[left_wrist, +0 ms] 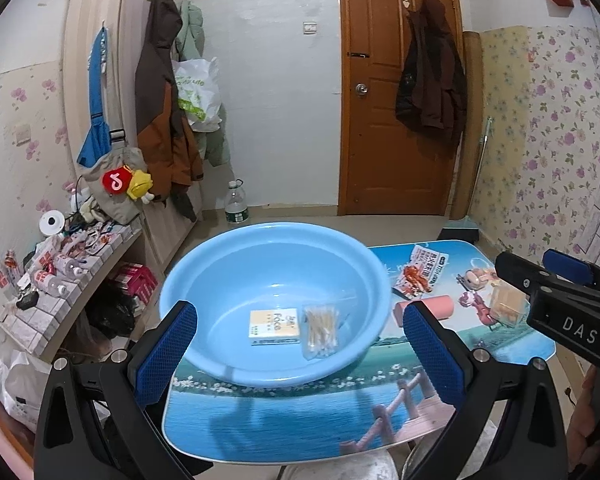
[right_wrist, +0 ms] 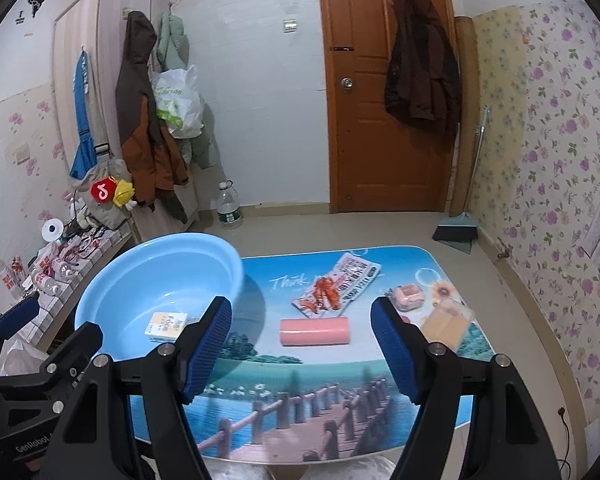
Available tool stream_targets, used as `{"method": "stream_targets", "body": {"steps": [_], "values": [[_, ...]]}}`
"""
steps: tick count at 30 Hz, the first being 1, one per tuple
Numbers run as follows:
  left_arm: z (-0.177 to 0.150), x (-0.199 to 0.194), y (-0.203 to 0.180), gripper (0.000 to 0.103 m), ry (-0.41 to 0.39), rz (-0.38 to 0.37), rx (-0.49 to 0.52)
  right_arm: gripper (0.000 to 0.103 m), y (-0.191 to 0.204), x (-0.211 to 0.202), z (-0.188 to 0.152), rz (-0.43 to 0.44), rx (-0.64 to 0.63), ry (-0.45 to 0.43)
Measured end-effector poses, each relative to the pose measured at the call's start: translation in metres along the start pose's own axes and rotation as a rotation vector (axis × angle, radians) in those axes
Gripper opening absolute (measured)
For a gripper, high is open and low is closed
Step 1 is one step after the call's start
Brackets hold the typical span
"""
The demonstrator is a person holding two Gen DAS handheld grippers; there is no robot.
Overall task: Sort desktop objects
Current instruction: 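Withdraw both grippers from the basin back over the table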
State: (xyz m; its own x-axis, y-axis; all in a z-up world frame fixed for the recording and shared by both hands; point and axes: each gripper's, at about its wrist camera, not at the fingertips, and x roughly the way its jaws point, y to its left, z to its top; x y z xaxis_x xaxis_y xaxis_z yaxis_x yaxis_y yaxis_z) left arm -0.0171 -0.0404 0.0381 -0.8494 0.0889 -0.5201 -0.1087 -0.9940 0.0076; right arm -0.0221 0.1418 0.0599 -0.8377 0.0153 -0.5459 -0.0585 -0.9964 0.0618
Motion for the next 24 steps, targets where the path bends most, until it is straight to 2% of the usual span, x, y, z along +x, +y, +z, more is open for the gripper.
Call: {"method": "stream_targets", "body": {"steps": [9,15,24], "values": [[0.0,0.006,-0.031,0.103,0.008,-0.041,0.046,0.074,-0.05,-0.003,-0.005,-0.073,0.064,-0.018],[0.005,0.014,-0.05,0.103,0.008,-0.062,0.074,0.074,-0.097,0.006,-0.011,-0.108,0.153,0.02],[0.001,0.033,-0.082,0.103,0.044,-0.119,0.082,0.074,-0.13,0.011,-0.011,-0.159,0.142,0.034]]}}
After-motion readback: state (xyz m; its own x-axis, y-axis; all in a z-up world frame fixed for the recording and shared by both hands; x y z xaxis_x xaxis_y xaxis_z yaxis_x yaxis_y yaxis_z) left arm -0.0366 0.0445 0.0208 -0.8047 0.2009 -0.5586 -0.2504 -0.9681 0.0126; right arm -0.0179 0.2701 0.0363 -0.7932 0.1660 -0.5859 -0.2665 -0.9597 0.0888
